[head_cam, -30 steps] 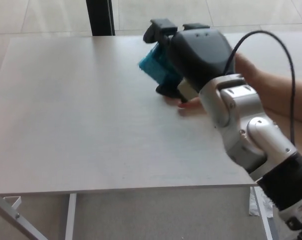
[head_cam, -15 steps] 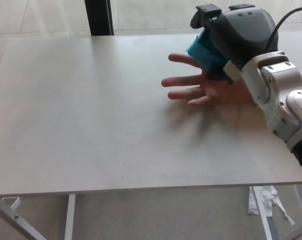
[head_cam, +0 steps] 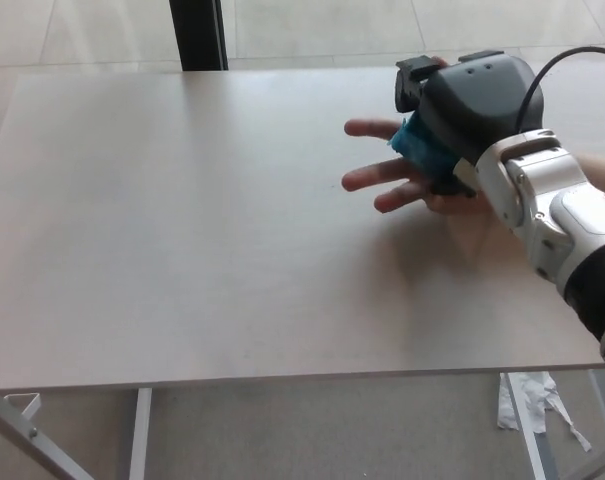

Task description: The robot uses its right hand to pick up a cube kept in the middle of the desk infront of it and hands it to a person

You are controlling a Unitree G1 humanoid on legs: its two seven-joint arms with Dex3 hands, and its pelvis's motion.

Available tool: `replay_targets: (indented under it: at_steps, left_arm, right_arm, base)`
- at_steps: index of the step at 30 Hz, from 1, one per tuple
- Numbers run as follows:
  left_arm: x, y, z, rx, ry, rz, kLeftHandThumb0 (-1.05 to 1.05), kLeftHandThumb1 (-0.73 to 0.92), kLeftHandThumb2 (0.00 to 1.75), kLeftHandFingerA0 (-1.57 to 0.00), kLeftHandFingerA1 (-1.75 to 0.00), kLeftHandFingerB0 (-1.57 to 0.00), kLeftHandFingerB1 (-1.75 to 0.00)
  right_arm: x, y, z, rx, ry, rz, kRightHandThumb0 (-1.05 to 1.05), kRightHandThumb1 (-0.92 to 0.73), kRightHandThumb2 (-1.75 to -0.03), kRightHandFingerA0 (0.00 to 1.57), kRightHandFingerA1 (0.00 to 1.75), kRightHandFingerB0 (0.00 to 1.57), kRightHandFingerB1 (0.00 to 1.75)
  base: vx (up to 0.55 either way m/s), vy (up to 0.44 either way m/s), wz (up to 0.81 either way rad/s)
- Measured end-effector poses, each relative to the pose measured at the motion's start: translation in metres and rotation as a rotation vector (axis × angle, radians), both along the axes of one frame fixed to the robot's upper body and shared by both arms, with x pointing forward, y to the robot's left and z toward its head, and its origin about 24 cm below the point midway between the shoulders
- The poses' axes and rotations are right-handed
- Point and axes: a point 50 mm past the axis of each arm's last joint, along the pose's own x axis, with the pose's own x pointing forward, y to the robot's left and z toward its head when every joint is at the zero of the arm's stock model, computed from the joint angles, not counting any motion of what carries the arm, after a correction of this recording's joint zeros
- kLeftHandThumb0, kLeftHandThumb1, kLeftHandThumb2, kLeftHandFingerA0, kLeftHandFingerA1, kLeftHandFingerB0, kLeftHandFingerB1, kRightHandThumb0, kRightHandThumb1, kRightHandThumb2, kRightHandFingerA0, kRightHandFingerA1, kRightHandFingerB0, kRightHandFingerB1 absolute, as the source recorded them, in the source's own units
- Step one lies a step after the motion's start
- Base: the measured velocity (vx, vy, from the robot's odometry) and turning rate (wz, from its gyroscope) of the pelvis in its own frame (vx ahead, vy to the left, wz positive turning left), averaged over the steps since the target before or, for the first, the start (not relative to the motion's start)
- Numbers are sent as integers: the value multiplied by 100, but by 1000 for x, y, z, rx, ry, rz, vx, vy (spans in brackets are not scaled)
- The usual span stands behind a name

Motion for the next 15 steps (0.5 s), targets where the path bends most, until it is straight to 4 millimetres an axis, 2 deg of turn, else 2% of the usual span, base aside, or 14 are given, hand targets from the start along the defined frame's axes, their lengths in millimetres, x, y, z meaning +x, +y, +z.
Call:
replay_targets:
  at_steps: [1,2,3,4,5,6,7,8,9,11,12,13,14,15]
  left_arm:
    - [0,0,0,0,2,-2,-84,82,122,-34,-58,-32,-50]
    - [0,0,0,0,4,-3,-84,82,122,-34,-58,-32,-50]
    - [-1,0,0,-1,6,-4,-92,81,92,-42,-59,-39,-46]
    - [-1,0,-1,-1,7,-4,-92,81,92,-42,-59,-39,-46]
    - [-1,-1,-1,-2,7,-5,-84,76,114,-38,-60,-39,-53]
    - [-1,-1,-1,-3,7,-5,-92,80,90,-42,-57,-40,-46]
    - [-1,-1,-1,-3,5,-4,-92,80,90,-42,-57,-40,-46]
    - [-1,-1,-1,-4,3,-3,-85,92,75,-41,-54,-41,-41]
    - [-1,-1,-1,-4,-1,-1,-86,92,77,-41,-53,-40,-40]
    - [-1,-1,-1,-5,-4,1,-84,92,75,-40,-54,-42,-39]
    - [-1,-1,-1,-5,-4,0,-86,92,76,-41,-53,-41,-39]
    - [-1,-1,-1,-5,-5,0,-86,92,76,-41,-53,-41,-39]
    - [-1,-1,-1,-6,-5,0,-92,78,90,-47,-58,-41,-45]
    - [-1,-1,-1,-6,-6,1,-92,78,90,-47,-58,-41,-45]
  right_arm:
    - [0,1,-1,2,5,0,-28,-60,-70,91,175,71,151]
    - [0,3,-3,2,9,1,-28,-60,-70,91,175,71,151]
    - [0,4,-4,0,13,2,-37,-45,-91,120,135,84,108]
    - [0,4,-5,-2,15,2,-37,-45,-91,120,135,84,108]
    - [0,6,-6,-9,14,6,-30,-59,-65,89,164,73,64]
    - [-1,6,-6,-13,13,8,-34,-64,-63,88,154,67,49]
    - [-1,7,-6,-16,13,11,-34,-64,-63,88,154,67,49]
    - [-1,8,-6,-17,12,13,-42,-65,-62,81,138,60,44]
    - [0,9,-5,-19,12,12,-52,-68,-60,71,100,49,38]
    - [0,9,-4,-28,14,8,-79,-76,-63,26,58,14,35]
    - [1,10,-4,-39,19,2,-86,-59,-98,10,55,3,39]
    - [1,10,-4,-53,28,-5,-86,-59,-98,10,55,3,39]
    - [2,11,-3,-61,38,-11,-96,-61,-104,1,32,9,21]
    - [2,11,-4,-66,47,-17,-96,-61,-104,1,32,9,21]
  base:
    - [0,0,0]
    - [0,0,0]
    - [0,0,0]
    - [0,0,0]
    - [0,0,0]
    - [0,0,0]
    - [0,0,0]
    - [0,0,0]
    - [0,0,0]
    - [0,0,0]
    - [0,0,0]
    - [0,0,0]
    - [0,0,0]
    - [0,0,0]
